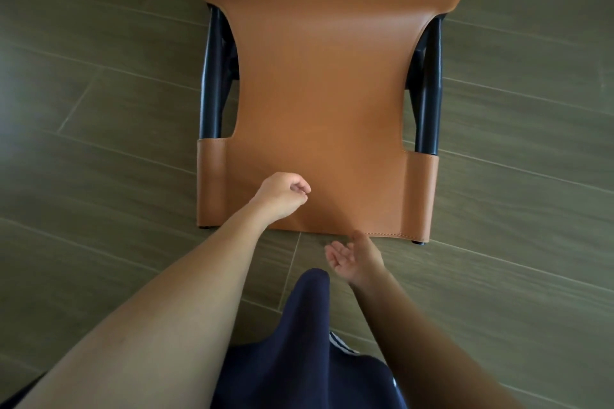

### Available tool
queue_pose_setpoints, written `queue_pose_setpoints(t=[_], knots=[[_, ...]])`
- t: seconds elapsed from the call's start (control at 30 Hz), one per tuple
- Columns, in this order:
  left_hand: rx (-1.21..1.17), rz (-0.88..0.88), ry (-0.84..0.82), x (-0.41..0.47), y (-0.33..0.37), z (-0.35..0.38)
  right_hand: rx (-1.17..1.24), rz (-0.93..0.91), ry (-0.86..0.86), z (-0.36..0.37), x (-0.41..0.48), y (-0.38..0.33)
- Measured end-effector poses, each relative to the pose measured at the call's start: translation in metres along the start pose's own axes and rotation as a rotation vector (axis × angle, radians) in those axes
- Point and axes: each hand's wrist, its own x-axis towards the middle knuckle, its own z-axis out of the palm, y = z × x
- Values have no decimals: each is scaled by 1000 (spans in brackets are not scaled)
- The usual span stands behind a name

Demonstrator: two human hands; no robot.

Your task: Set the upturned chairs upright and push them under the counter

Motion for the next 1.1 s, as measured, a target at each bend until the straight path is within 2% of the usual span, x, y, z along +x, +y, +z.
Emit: queue_pose_setpoints(t=[0.13, 0.27, 0.43, 0.6, 0.77, 0.93, 1.1], knots=[[56, 21, 89, -4, -10, 0, 158, -18, -27, 11, -5, -5], [123, 45, 89, -9, -19, -2, 273, 33, -63, 14, -10, -12], [226, 81, 46, -11, -17, -2, 292, 89, -92, 15, -19, -18], [436, 205, -15, -15, -22, 1, 238, 72, -40, 18, -29, -18], [646, 226, -65, -24, -34, 1, 198, 23, 22, 16, -34, -19], [711, 272, 14, -39, -36, 9, 213, 13, 18, 13, -46, -26], [747, 356, 134, -62, -10, -8, 198, -4, 10, 22, -98, -49]])
